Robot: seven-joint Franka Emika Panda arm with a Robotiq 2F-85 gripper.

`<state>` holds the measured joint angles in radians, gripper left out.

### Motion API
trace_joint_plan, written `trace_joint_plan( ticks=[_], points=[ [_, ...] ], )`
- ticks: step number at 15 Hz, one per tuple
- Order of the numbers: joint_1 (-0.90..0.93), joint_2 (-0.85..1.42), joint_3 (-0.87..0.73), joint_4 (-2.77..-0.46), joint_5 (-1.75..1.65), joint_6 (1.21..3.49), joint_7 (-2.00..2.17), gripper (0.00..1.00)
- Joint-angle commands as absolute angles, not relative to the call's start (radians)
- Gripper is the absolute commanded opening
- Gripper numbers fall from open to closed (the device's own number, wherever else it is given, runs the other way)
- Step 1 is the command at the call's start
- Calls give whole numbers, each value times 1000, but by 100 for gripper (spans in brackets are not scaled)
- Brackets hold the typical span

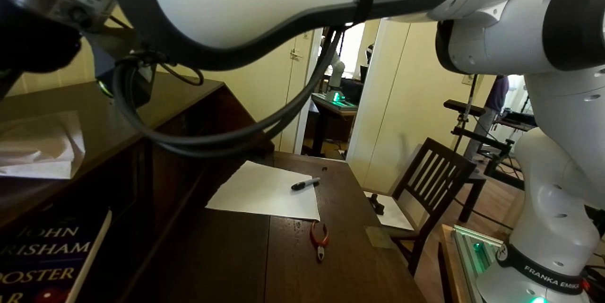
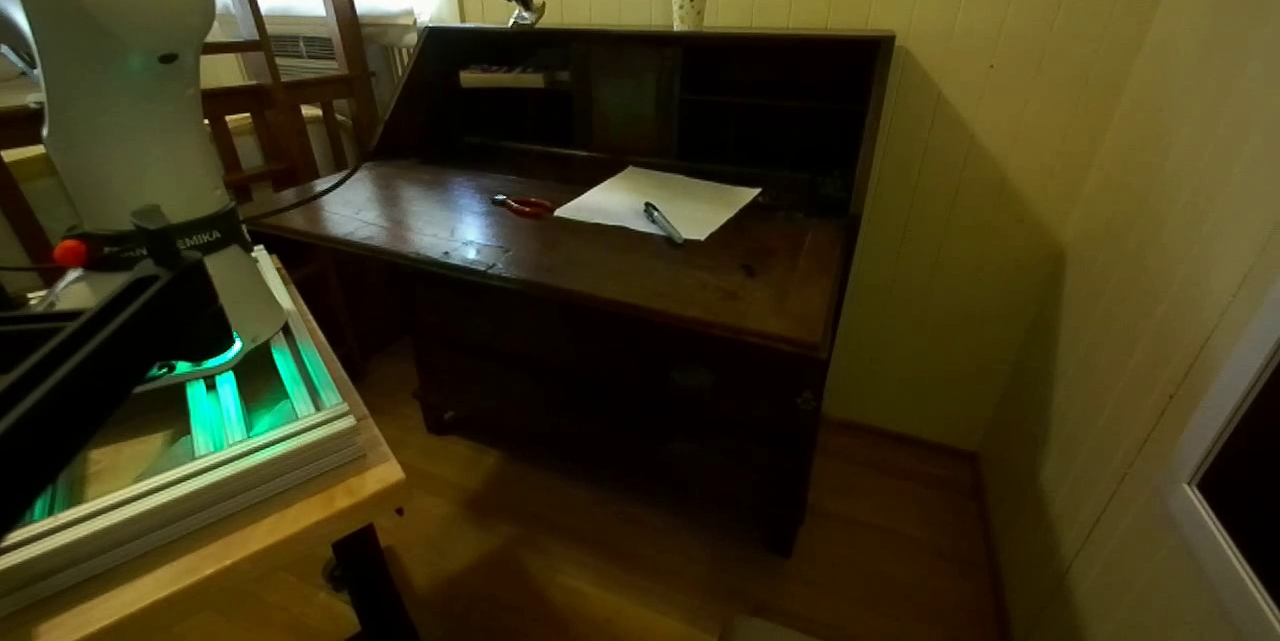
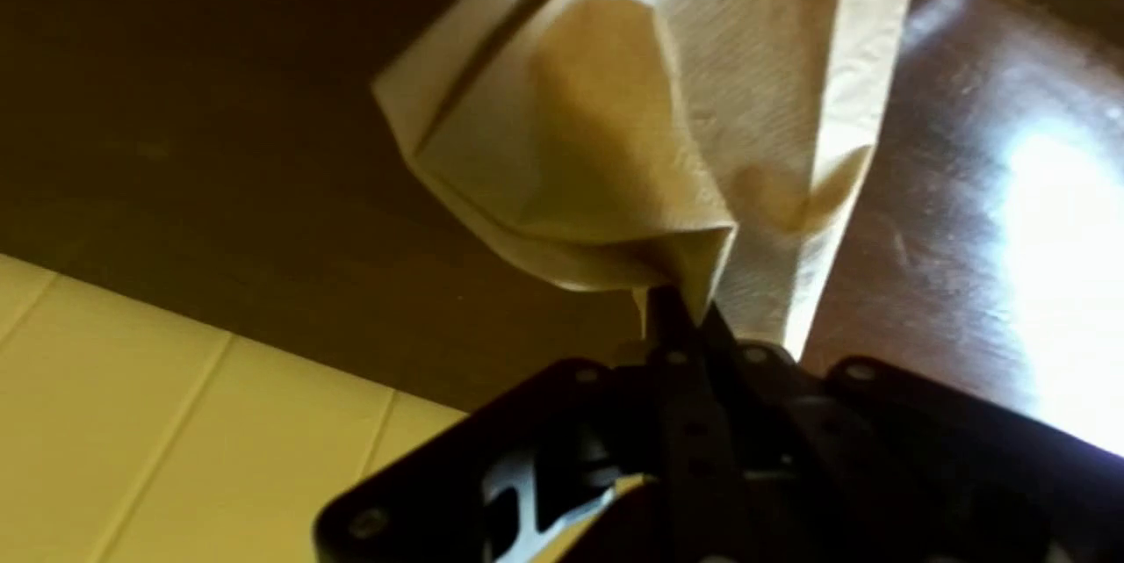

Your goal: Wipe the top of the table with the white cloth

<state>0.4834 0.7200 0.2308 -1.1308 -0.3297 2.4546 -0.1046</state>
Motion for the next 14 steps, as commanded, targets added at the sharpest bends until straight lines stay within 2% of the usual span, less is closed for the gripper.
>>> trace_joint_plan(
  ticks=[1,7,10,14],
  points=[
    [490,787,249,-1029,-285,2443,-231,33],
    [516,706,263,-982,-327,2376,-204,76],
    [514,578,254,-1030,-342,2196,-233,97],
    [475,396,267,-1063,-326,1877,-391,100]
  ],
)
